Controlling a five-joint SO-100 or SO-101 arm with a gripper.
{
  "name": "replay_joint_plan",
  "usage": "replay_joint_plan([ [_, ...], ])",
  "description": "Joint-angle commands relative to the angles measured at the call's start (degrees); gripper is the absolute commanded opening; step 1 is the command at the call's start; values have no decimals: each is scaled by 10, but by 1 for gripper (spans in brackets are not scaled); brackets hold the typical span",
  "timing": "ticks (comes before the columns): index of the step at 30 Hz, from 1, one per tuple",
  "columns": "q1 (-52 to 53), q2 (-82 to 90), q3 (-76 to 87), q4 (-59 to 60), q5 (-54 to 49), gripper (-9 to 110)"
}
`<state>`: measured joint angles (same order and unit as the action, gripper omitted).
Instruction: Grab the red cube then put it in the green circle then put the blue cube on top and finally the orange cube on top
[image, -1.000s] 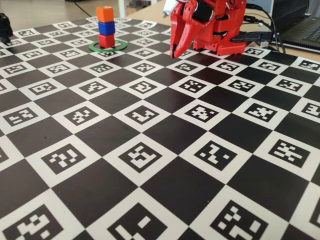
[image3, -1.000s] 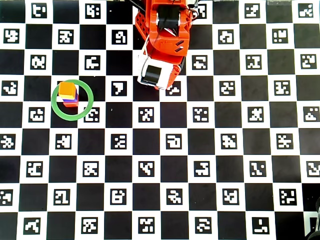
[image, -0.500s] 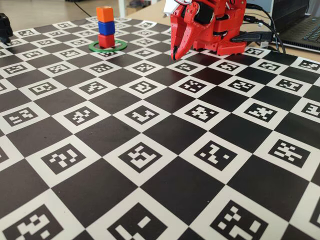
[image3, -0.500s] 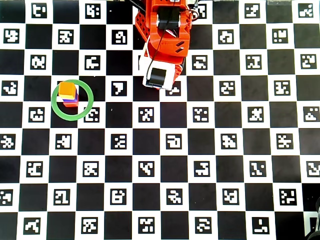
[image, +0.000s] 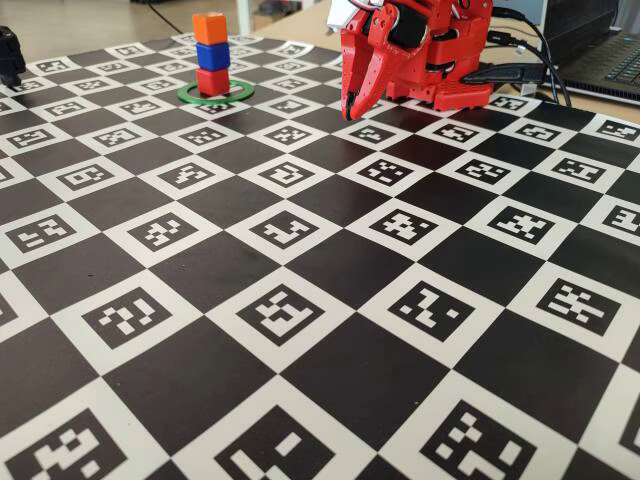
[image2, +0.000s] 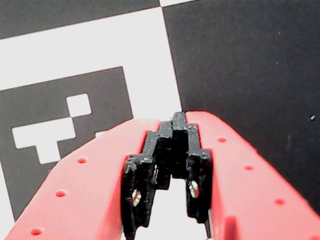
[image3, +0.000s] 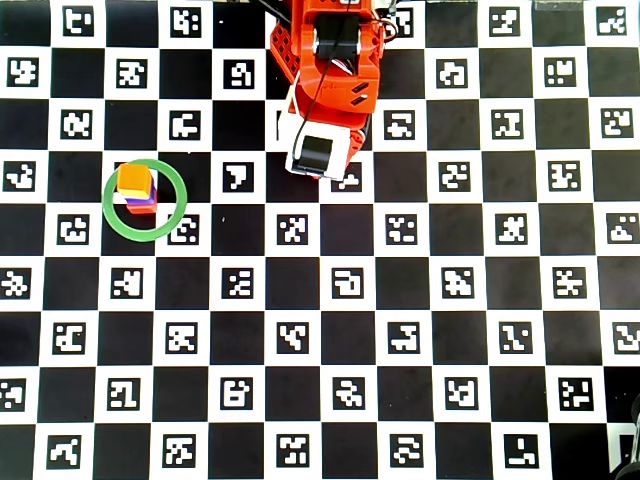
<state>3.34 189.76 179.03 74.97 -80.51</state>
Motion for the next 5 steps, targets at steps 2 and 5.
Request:
replay_joint_plan([
  [2, 1, 26, 36, 16, -4, -5],
  [5, 1, 26, 36, 16, -4, -5],
])
